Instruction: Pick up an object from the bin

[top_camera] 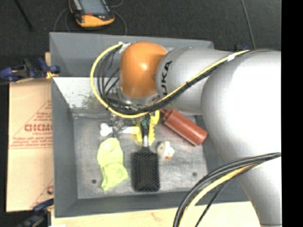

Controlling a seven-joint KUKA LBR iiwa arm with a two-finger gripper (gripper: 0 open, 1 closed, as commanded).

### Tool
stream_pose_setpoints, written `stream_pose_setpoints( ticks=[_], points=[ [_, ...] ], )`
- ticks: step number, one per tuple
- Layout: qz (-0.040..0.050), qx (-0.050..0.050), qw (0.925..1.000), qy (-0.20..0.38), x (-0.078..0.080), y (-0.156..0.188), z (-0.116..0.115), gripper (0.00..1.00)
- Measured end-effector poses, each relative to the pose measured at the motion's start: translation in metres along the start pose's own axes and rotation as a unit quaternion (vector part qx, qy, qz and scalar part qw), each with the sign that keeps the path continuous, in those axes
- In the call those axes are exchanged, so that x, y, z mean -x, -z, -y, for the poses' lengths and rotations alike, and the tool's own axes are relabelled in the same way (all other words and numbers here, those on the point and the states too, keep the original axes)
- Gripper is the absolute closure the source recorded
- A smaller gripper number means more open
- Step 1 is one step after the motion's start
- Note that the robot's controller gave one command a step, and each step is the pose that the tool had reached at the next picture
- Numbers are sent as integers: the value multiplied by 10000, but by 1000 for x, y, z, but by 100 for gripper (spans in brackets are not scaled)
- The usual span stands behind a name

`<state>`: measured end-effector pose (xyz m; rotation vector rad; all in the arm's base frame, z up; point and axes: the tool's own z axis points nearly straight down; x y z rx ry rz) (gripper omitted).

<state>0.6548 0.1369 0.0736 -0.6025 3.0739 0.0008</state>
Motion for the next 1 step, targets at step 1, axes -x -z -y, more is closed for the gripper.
stream_pose_setpoints(
  ticks=[1],
  points=[
    [-1,2,10000,-5,0,0,0,100]
  ],
)
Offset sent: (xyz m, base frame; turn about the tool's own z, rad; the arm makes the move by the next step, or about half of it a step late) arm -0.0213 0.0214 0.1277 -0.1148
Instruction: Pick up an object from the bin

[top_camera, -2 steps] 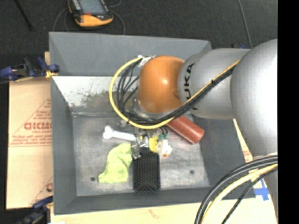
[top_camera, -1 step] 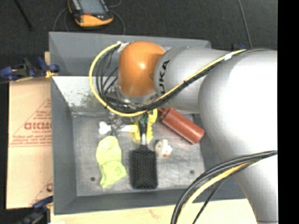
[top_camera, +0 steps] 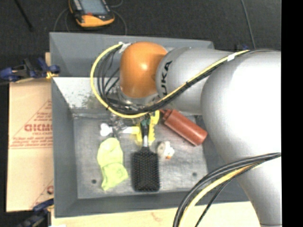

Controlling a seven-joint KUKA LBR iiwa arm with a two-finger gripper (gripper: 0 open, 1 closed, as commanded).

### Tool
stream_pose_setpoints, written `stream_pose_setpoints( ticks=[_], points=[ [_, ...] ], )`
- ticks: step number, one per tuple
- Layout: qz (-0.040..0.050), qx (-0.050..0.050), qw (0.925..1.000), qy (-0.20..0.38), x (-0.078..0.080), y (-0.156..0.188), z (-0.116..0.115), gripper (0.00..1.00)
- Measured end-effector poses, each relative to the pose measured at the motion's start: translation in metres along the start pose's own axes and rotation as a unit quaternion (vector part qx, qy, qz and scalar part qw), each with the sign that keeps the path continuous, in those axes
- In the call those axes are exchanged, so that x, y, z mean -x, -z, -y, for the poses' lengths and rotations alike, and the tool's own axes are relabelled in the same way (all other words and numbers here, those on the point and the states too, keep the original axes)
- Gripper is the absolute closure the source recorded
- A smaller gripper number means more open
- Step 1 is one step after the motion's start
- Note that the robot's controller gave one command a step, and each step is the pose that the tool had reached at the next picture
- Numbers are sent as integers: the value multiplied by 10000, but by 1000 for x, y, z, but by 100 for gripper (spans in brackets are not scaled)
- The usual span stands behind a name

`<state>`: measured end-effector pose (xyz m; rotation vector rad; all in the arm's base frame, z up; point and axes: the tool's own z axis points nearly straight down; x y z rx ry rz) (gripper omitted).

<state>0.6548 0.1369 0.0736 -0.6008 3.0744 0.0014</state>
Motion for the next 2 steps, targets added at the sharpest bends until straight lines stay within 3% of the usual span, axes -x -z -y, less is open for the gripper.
stream_pose_setpoints(
  ticks=[1,2],
  points=[
    [-14,3,9984,557,-9,129,-26,100],
    [-14,7,9985,554,-9,129,-26,100]
  ],
)
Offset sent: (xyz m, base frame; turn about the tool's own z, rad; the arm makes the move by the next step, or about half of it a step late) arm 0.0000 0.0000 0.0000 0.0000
